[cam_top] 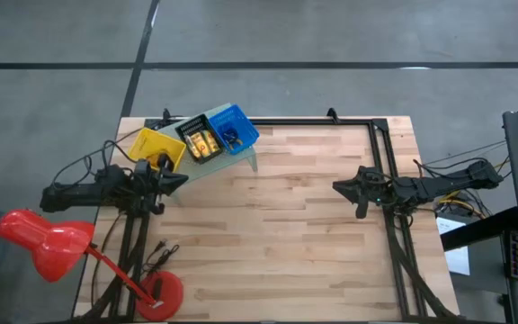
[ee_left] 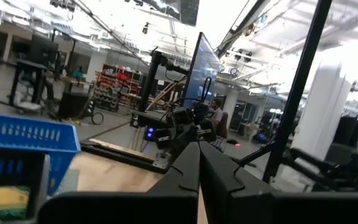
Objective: Pick & Place Office Desk Supplies
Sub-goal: Return to Home Position
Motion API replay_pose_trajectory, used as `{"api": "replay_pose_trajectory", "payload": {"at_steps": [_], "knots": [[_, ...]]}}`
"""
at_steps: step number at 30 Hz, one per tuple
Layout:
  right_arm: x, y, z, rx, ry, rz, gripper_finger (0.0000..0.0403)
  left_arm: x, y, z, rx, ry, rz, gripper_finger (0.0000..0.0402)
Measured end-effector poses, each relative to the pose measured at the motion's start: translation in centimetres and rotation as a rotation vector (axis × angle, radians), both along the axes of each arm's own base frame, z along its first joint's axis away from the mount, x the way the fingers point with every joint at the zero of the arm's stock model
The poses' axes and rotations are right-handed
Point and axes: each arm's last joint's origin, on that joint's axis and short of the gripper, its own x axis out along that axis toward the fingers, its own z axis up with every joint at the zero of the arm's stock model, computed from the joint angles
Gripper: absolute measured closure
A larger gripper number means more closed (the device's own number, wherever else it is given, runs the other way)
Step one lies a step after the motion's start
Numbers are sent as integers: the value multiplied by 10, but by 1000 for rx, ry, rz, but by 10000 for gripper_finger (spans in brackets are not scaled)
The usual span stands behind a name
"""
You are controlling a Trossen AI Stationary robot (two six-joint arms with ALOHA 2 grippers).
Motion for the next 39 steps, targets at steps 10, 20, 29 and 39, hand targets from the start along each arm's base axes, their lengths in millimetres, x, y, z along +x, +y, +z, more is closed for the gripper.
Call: {"api": "replay_pose_trajectory", "payload": {"at_steps": [10, 20, 29, 39], "knots": [[0, 0, 0, 0, 0, 0, 335, 0, 0, 0, -81, -1, -19, 396], [0, 0, 0, 0, 0, 0, 335, 0, 0, 0, -18, 2, -2, 396], [0, 0, 0, 0, 0, 0, 335, 0, 0, 0, -9, -4, 1, 396], [0, 0, 0, 0, 0, 0, 335, 1, 0, -1, -44, 3, -18, 396]]}}
